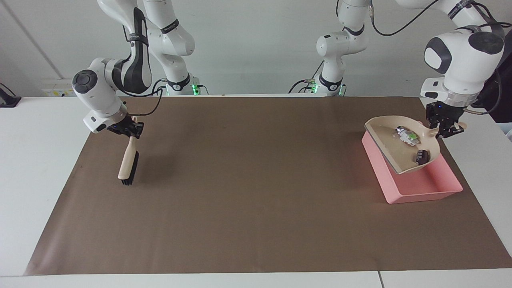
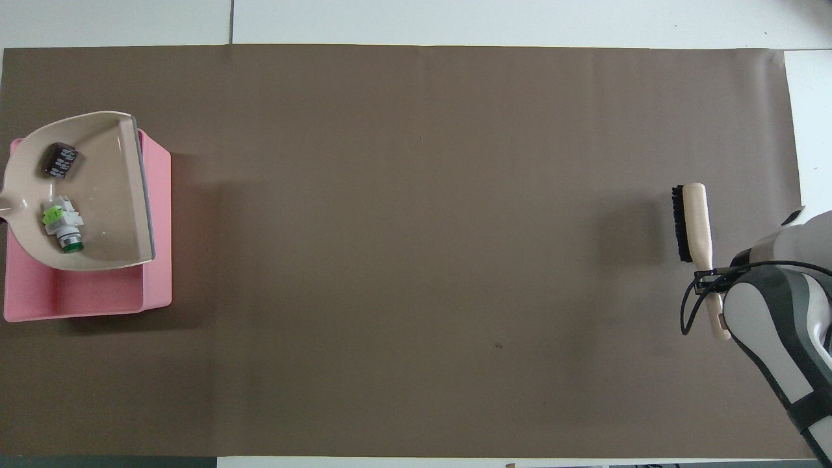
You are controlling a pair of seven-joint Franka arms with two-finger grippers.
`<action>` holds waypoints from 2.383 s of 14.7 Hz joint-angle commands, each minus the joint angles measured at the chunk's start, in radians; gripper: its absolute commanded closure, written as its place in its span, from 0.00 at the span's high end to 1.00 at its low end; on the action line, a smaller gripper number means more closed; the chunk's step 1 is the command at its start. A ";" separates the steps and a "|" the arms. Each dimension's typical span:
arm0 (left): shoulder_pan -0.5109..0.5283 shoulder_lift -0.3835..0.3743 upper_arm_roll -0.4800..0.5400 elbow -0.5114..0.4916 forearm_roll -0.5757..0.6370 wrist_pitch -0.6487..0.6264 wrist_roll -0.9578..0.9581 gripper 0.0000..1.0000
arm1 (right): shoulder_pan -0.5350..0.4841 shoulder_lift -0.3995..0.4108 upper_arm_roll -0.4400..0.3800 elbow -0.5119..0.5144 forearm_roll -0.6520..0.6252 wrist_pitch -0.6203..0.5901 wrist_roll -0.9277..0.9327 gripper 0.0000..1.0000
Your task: Clean e-waste and dump in bin
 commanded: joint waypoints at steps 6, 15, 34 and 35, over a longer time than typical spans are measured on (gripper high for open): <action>0.088 0.069 -0.009 0.021 0.328 0.088 0.015 0.00 | -0.026 -0.035 0.017 -0.065 -0.009 0.038 -0.015 0.10; 0.086 0.103 -0.008 -0.010 0.558 0.077 -0.014 0.00 | 0.035 -0.033 0.025 0.094 -0.006 -0.120 -0.013 1.00; -0.050 -0.017 -0.022 -0.019 0.807 -0.176 -0.112 0.00 | 0.148 0.053 0.014 0.789 0.031 -0.628 0.278 1.00; -0.058 -0.034 -0.030 -0.022 0.785 -0.176 -0.092 0.00 | 0.191 0.048 -0.038 0.769 0.031 -0.619 0.275 1.00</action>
